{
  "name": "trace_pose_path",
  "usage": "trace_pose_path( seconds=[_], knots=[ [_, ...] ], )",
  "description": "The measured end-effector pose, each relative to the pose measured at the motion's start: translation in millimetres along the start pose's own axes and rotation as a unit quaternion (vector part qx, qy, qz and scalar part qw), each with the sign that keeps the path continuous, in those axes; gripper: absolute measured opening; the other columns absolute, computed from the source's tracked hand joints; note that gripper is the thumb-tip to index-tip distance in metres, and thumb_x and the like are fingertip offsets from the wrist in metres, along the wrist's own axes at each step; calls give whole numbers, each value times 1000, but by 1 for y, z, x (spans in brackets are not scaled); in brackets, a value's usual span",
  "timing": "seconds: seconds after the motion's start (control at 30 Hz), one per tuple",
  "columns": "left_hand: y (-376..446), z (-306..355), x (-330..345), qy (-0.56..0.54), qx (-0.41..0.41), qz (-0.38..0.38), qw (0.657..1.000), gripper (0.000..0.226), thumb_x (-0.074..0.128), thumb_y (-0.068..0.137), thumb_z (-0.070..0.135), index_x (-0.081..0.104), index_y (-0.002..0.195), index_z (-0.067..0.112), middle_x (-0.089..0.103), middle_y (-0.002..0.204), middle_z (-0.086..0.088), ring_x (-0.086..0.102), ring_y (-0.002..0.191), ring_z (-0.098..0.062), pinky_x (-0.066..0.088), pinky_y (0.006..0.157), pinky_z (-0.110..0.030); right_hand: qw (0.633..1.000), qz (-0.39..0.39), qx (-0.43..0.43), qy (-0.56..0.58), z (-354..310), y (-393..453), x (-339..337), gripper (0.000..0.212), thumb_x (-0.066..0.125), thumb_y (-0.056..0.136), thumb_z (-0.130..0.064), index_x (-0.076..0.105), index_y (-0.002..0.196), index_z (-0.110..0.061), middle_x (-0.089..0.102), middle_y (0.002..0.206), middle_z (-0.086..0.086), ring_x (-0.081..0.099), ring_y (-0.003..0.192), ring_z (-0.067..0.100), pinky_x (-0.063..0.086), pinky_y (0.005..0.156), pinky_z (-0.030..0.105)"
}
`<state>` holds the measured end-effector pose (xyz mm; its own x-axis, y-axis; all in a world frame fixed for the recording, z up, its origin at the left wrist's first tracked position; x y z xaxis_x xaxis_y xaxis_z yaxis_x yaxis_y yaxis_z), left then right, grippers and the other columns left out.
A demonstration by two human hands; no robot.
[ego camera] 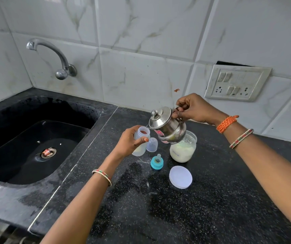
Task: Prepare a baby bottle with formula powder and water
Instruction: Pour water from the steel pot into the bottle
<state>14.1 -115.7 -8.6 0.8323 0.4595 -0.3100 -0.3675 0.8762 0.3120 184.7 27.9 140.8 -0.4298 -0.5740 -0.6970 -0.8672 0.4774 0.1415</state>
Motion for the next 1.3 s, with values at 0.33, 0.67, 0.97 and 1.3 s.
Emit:
trace_pose_path(
  seconds=[0.33, 0.67, 0.97, 1.3],
  knots=[
    [0, -3, 1, 1, -5, -11, 1000, 86, 52, 55, 87, 60, 107, 20, 64, 102, 8, 61, 92, -8, 47, 79, -21, 995, -10, -12, -95, -12, 4, -5, 35, 81, 72, -16, 50, 55, -17, 50, 54, -2, 48, 61, 15, 43, 77, 24],
    [-2, -7, 4, -6, -12, -16, 1000, 79, 56, 56, 84, 61, 105, 22, 65, 99, 12, 61, 89, -1, 47, 78, -15, 990, -11, -16, -136, -21, 2, -8, 35, 80, 72, -16, 50, 55, -17, 48, 52, -5, 43, 55, 10, 43, 65, 29],
    [-3, -12, 5, -8, -6, -15, 1000, 81, 56, 56, 85, 62, 104, 20, 66, 98, 7, 62, 88, -6, 50, 80, -26, 986, -7, -22, -165, -27, 2, -13, 37, 82, 70, -19, 50, 54, -19, 50, 53, -6, 47, 60, 14, 42, 65, 30],
    [-4, -15, 7, -26, -8, -20, 999, 75, 59, 59, 81, 63, 100, 18, 66, 93, 5, 60, 84, -10, 48, 76, -28, 987, -4, -22, -162, -28, 1, -9, 36, 82, 71, -17, 50, 54, -18, 51, 54, -4, 52, 63, 16, 45, 68, 31]
  ],
)
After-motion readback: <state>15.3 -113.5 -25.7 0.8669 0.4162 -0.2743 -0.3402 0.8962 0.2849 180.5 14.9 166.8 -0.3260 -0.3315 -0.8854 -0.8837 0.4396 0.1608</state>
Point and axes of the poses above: each hand's wrist, its own y-axis towards the middle knuckle, its own x-axis out of the palm, z = x × y, the point moved 1 cm from there along y, towards the middle knuckle
